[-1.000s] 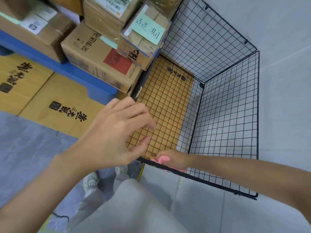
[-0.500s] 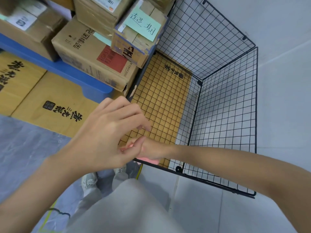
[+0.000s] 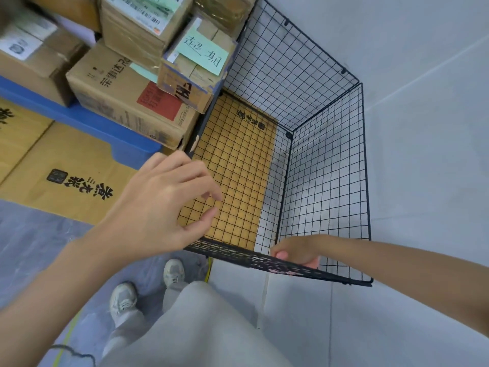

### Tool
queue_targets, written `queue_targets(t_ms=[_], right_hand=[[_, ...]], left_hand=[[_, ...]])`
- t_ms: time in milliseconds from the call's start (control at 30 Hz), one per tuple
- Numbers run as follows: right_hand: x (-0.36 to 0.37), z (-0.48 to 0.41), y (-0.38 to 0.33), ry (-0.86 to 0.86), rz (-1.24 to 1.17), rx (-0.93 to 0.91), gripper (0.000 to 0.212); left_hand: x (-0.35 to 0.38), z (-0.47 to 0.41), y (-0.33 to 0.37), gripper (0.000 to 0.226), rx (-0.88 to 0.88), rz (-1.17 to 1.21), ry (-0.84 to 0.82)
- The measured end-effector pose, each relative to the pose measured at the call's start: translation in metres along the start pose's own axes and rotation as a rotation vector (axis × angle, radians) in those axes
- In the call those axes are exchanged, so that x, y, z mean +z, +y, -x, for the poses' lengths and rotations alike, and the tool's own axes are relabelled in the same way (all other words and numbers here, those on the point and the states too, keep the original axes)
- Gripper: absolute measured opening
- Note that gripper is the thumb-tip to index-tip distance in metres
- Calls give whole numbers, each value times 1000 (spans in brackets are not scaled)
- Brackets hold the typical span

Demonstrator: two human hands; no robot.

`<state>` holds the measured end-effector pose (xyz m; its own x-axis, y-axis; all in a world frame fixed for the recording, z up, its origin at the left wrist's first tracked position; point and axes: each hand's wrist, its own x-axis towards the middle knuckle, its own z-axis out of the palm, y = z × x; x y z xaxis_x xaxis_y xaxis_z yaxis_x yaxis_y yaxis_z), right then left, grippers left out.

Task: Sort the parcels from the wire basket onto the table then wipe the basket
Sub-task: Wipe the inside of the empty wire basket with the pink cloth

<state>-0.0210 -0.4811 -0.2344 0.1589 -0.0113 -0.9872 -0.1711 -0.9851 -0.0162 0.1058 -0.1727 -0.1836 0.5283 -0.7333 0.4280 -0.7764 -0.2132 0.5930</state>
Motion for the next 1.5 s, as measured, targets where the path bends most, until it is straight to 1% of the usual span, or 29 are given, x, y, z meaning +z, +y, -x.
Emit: queue_targets(t_ms=[100,167,267,333,433,567,700,800,900,1000,1067,1167,1233,1300,1367,1400,1467,1500], right_hand=[[-3,20,5,-25,82,64,14],[-8,35,7,-14,59,83,15],[-13,62,7,-15,-7,123,9],[-16,83,0,-1,-21,148,12],[-19,109,-19,117,-107,150,23],[-29,115,-63,327,-307,-15,25],[-48,99,-113,480,-371,-212,21],[-49,103,-120,551,-333,-271,25],[-31,115,-95,574,-250,-203,25],[-7,125,-57,535,-295,-48,19],[3,131,-38,517,-296,24,15],[7,135,-22,478,-254,88,18],[2,135,-22,499,-266,75,16],[-12,132,-36,648,-315,15,14],[-33,133,-61,912,-396,-39,11],[-44,135,-74,1061,-417,-72,12],[-66,139,-101,1309,-436,-212,18],[-76,140,-113,1397,-417,-298,21]], left_hand=[[0,0,-1,19,7,-15,3],[1,1,-1,20,6,-20,16],[4,3,-1,19,-1,8,55],[6,4,-1,20,-9,36,82],[8,5,-2,20,-8,48,105],[8,6,-1,20,1,52,113],[7,6,0,23,-7,57,131],[6,7,-2,27,-10,51,152],[7,8,-2,27,-18,59,179],[9,10,-2,25,-25,59,216],[10,12,-2,22,-46,56,250],[14,16,0,18,-88,49,321],[17,19,1,15,-104,49,374],[20,23,3,13,-95,52,421],[22,27,4,13,-86,62,454],[23,28,4,13,-91,69,465],[23,29,4,18,-118,83,483],[22,30,4,25,-142,90,489]])
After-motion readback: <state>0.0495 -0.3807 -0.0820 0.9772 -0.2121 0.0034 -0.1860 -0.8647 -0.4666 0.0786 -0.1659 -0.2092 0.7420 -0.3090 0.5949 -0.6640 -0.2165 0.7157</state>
